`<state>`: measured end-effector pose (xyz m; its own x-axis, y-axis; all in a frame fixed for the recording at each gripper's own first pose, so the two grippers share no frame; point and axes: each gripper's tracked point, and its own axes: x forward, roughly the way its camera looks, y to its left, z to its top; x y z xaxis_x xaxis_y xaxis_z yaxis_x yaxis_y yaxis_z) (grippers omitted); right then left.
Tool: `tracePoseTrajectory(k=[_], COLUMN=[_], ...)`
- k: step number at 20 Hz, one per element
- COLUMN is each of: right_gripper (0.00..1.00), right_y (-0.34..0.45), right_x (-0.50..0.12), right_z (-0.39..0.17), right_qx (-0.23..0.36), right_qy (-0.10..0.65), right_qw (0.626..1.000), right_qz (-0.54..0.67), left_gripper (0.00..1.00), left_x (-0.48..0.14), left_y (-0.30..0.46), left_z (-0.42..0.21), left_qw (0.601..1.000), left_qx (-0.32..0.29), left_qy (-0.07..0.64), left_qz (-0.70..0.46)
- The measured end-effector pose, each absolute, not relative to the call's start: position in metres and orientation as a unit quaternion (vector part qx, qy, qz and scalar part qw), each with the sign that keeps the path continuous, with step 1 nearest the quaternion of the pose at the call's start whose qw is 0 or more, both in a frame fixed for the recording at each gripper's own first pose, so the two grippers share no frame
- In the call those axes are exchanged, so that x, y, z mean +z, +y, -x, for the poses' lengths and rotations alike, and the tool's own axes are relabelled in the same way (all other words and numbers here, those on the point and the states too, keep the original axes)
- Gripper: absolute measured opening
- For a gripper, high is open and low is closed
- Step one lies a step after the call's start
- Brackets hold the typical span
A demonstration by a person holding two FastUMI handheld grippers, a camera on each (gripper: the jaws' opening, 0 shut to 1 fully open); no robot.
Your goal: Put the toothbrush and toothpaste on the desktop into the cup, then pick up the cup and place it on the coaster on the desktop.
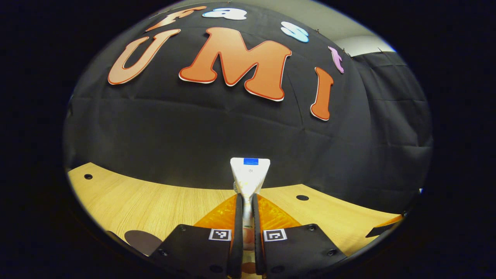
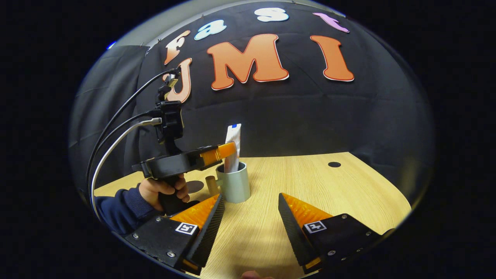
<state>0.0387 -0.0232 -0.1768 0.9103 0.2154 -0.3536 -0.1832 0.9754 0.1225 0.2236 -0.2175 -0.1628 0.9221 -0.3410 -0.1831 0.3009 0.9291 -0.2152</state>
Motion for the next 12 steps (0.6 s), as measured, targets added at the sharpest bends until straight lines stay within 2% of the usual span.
tracePoseTrajectory(k=[9, 12], right_gripper=[0.85, 0.85], right_y=[-0.01, -0.003], right_x=[-0.179, -0.178], right_z=[-0.042, -0.042], right_qx=[0.111, 0.115], right_qy=[0.199, 0.199], right_qw=[0.973, 0.972], right_qz=[-0.048, -0.046], left_gripper=[0.19, 0.27], left_x=[-0.17, -0.171], left_y=[-0.214, -0.216], left_z=[-0.198, -0.191], left_qw=[0.968, 0.967], left_qx=[-0.189, -0.195], left_qy=[0.155, 0.16], left_qz=[0.051, 0.03])
